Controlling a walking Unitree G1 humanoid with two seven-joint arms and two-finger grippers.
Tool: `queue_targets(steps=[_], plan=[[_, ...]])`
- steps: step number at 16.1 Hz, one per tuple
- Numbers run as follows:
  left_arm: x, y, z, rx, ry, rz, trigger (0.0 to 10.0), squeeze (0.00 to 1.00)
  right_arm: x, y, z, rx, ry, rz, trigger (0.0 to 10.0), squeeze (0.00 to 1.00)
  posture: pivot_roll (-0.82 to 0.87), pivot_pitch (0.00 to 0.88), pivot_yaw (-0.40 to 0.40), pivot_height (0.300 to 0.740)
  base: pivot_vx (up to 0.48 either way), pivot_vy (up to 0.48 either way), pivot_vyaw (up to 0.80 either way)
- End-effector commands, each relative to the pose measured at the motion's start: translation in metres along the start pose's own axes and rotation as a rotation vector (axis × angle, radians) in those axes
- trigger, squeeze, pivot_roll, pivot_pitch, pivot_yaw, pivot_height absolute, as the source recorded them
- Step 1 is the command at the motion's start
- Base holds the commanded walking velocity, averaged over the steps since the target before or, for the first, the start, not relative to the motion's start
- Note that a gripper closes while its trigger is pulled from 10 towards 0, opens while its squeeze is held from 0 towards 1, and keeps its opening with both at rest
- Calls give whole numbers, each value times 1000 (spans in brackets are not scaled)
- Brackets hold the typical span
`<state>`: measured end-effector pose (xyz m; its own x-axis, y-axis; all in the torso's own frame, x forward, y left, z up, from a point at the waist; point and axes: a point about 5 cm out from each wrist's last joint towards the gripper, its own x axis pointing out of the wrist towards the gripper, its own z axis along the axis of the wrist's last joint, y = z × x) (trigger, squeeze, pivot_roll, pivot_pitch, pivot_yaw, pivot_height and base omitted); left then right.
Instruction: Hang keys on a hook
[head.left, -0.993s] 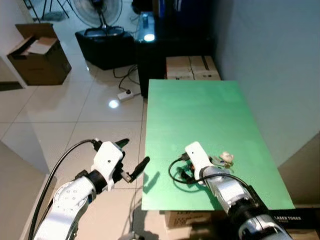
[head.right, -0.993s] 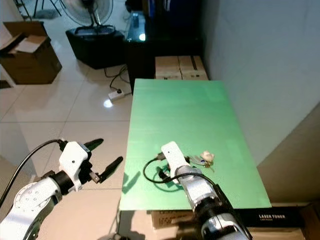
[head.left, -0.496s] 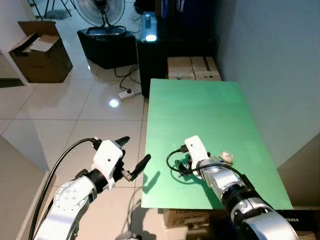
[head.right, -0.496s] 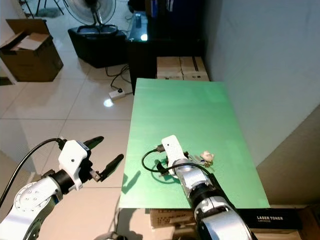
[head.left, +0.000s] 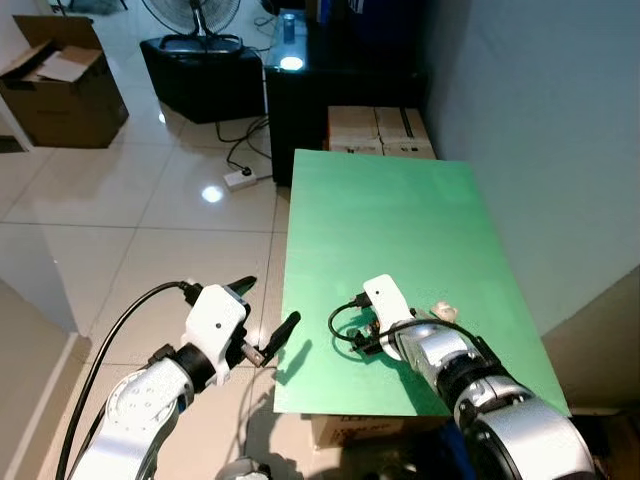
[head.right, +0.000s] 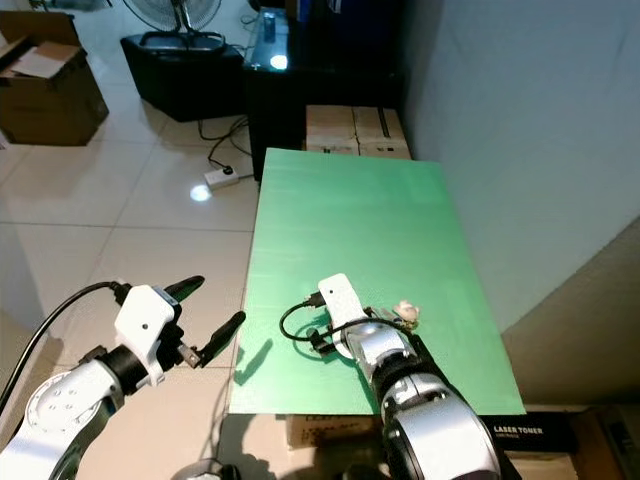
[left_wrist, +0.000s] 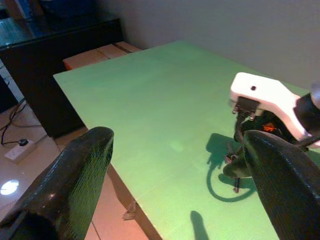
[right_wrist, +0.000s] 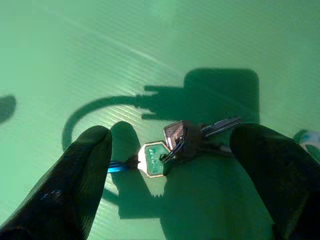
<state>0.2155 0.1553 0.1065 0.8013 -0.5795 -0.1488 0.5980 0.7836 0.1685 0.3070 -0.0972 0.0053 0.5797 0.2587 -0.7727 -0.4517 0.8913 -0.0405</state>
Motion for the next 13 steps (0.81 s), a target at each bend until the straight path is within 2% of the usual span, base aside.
queue_targets(steps=[1, 3, 5, 8, 11, 12, 13], plan=[[0, -3, 4, 6, -7, -1, 10000, 0, 0, 0, 0, -2, 19, -1, 10000, 0, 48, 101, -47, 740, 0, 0, 0], [2, -3, 8, 7, -15, 3, 10000, 0, 0, 2, 6, 39, -10, -12, 10000, 0, 50, 104, -44, 740, 0, 0, 0], [2, -3, 8, 12, -15, 0, 10000, 0, 0, 0, 12, 127, -42, -29, 10000, 0, 52, 109, -36, 740, 0, 0, 0], [3, -2, 9, 13, -11, -3, 10000, 0, 0, -1, 10, 147, -31, -42, 10000, 0, 52, 107, -31, 740, 0, 0, 0], [5, -2, 12, 1, -23, 5, 10000, 0, 0, -1, 5, 212, -7, -22, 10000, 0, 61, 109, -32, 740, 0, 0, 0], [4, -2, 12, 1, -23, 4, 10000, 0, 0, -1, 6, 214, -12, -25, 9843, 0, 61, 109, -32, 740, 0, 0, 0], [3, -2, 12, 2, -22, 5, 10000, 0, 0, -1, 7, 223, -25, -32, 8863, 0, 67, 115, -29, 740, 0, 0, 0]])
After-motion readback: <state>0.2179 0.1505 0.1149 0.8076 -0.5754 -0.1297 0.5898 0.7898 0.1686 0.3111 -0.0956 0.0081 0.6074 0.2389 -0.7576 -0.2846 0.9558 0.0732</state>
